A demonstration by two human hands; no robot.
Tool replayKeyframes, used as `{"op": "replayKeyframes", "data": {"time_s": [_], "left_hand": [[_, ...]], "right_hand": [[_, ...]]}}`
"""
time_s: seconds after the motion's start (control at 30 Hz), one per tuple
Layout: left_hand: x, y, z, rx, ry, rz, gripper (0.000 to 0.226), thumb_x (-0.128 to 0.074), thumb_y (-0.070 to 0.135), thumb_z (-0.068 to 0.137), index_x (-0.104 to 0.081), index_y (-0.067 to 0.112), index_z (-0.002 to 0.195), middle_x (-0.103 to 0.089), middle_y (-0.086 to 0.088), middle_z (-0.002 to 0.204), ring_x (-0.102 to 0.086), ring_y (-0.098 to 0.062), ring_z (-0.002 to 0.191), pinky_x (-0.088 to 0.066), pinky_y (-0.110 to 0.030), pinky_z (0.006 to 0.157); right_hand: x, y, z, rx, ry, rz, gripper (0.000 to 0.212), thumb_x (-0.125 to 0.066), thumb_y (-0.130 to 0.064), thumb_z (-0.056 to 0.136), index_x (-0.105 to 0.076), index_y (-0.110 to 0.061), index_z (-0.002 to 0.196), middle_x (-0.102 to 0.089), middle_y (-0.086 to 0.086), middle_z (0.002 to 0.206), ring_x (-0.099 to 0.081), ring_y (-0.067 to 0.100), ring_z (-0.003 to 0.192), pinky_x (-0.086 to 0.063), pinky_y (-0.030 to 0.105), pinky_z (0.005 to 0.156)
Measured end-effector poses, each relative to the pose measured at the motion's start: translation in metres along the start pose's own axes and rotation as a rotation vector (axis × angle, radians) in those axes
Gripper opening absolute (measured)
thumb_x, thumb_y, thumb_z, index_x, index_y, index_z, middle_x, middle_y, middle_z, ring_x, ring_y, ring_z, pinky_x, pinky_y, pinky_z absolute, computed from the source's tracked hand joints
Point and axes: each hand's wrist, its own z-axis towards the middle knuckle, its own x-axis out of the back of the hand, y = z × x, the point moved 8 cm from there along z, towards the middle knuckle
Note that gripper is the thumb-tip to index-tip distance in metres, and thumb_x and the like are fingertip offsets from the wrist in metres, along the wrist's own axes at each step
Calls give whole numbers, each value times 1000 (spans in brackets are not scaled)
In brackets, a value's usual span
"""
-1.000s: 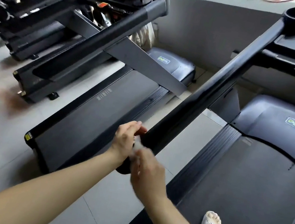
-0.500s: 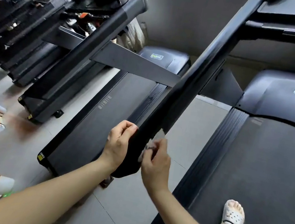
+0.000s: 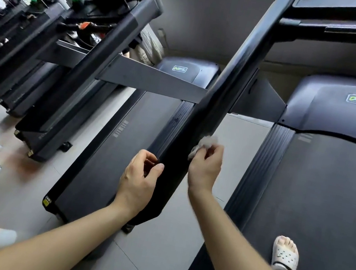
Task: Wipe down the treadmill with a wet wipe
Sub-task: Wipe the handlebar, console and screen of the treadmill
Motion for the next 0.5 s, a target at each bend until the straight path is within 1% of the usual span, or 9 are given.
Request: {"op": "replayKeyframes", "data": {"time_s": [0.07, 0.1, 0.17, 0.2, 0.23, 0.3, 0.4, 0.43, 0.5], "left_hand": [[-1, 0, 2, -1, -7, -8, 26, -52, 53, 86, -55, 29, 95, -65, 7, 95, -64, -14, 94, -53, -49, 86], [-1, -1, 3, 0, -10, -12, 28, -51, 55, 85, -55, 29, 95, -65, 7, 95, -64, -14, 94, -53, -49, 87], [-1, -1, 2, -1, -16, -15, 30, -50, 57, 85, -55, 29, 96, -65, 7, 96, -64, -14, 94, -53, -49, 86], [-1, -1, 2, -1, -17, -13, 30, -49, 57, 85, -55, 29, 96, -65, 7, 96, -64, -14, 94, -53, -49, 86], [-1, 0, 2, 1, -14, -11, 30, -50, 57, 84, -55, 29, 96, -65, 7, 96, -64, -14, 94, -53, -49, 87], [-1, 2, 2, 8, -10, -1, 28, -51, 55, 85, -54, 30, 95, -65, 7, 95, -64, -14, 94, -53, -49, 87], [-1, 4, 1, 15, -14, 8, 23, -52, 51, 88, -54, 29, 95, -65, 7, 95, -64, -13, 93, -53, -48, 86], [0, 4, 0, 15, -14, 12, 24, -52, 52, 88, -54, 29, 95, -65, 7, 95, -63, -13, 93, -53, -48, 86], [0, 5, -1, 14, -16, 15, 25, -51, 53, 87, -54, 29, 95, -65, 8, 94, -63, -13, 92, -53, -48, 85]], "right_hand": [[-1, 33, -53, -75, -94, 41, 11, -45, -13, 104, -50, -17, 95, -63, -1, 76, -62, 16, 70, -56, 45, 74], [-1, 47, -81, -124, -170, 58, 16, -44, -11, 104, -49, -21, 93, -62, -1, 75, -61, 18, 69, -55, 43, 70], [-2, 66, -123, -218, -306, 51, 25, -42, -9, 101, -47, -28, 86, -61, 6, 76, -59, 23, 68, -52, 39, 62], [-3, 68, -124, -243, -331, 29, 25, -42, -11, 101, -46, -30, 84, -61, 10, 77, -60, 25, 68, -51, 38, 60], [-5, 65, -111, -236, -310, 18, 23, -44, -16, 101, -46, -31, 85, -62, 12, 76, -61, 26, 69, -51, 39, 60], [-3, 44, -59, -199, -173, 44, 14, -48, -27, 105, -47, -28, 91, -64, 7, 71, -63, 23, 69, -52, 41, 64], [1, 10, 11, -225, -15, 159, 1, -50, -19, 104, -50, -18, 105, -64, 0, 75, -61, 16, 68, -51, 31, 67], [1, 7, 16, -234, 11, 176, 3, -49, -15, 105, -52, -16, 104, -62, -2, 74, -59, 13, 66, -50, 27, 66], [2, 11, 3, -212, 61, 75, 24, -45, -16, 105, -55, -10, 85, -58, -4, 68, -53, 11, 62, -46, 28, 64]]}}
